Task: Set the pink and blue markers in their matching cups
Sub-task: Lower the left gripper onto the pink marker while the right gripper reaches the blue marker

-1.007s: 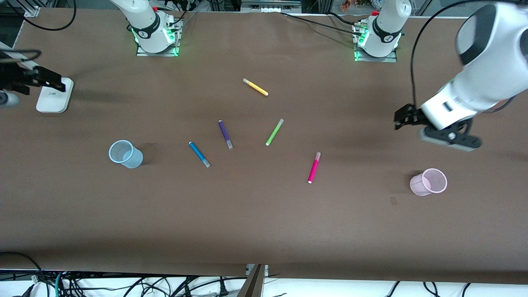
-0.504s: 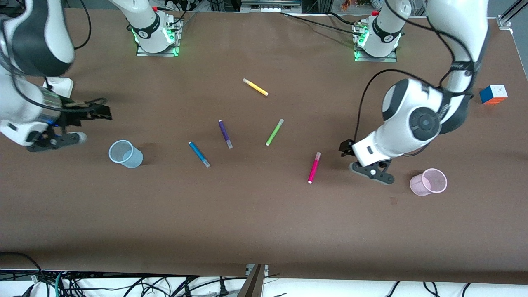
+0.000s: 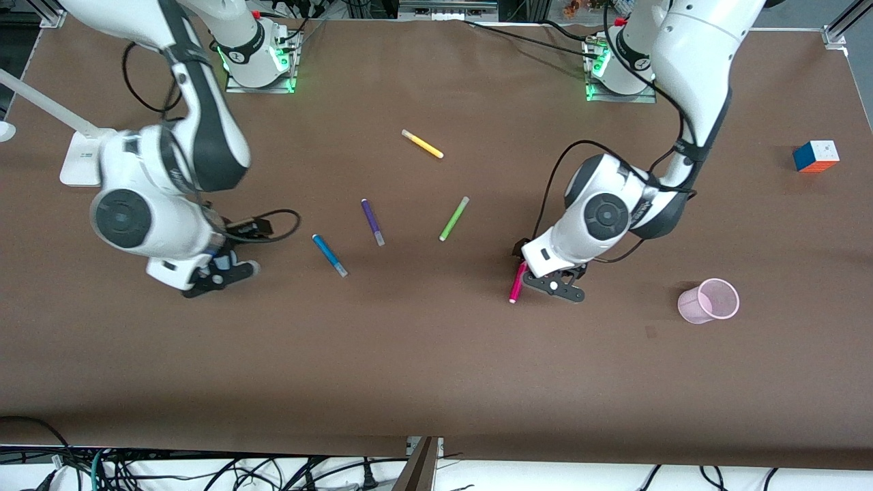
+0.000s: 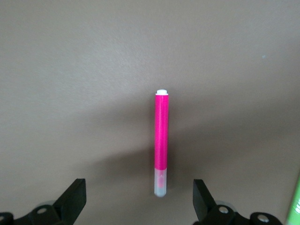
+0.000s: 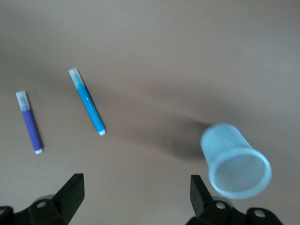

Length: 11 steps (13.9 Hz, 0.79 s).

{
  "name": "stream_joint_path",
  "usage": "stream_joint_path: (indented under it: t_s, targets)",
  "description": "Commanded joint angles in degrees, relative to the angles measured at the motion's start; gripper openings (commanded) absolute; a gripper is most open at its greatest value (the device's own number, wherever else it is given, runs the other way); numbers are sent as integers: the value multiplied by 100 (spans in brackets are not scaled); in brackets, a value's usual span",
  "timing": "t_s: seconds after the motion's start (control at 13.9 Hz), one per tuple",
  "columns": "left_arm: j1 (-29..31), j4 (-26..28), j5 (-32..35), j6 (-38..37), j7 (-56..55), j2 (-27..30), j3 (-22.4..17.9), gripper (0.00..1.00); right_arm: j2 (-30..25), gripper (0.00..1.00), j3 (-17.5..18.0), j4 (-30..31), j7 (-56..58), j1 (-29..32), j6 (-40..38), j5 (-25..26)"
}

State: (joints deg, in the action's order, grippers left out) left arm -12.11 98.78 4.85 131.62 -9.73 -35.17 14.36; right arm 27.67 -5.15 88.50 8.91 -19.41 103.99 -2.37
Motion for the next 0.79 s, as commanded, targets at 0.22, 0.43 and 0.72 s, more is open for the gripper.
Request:
stream_joint_path:
  t_s: [0.22, 0.43, 0.72]
  targets:
    - [-256, 502, 271, 602, -459, -165, -65, 100, 747, 100, 198, -61, 15, -370, 867, -158]
    - [-309, 493, 665, 742, -985, -315, -56, 89, 1046, 100, 216, -26, -3, -572, 1105, -158]
    - [-274, 528, 772, 655, -1241, -272, -30, 0, 1196, 100, 216, 264, -108, -783, 1790, -167]
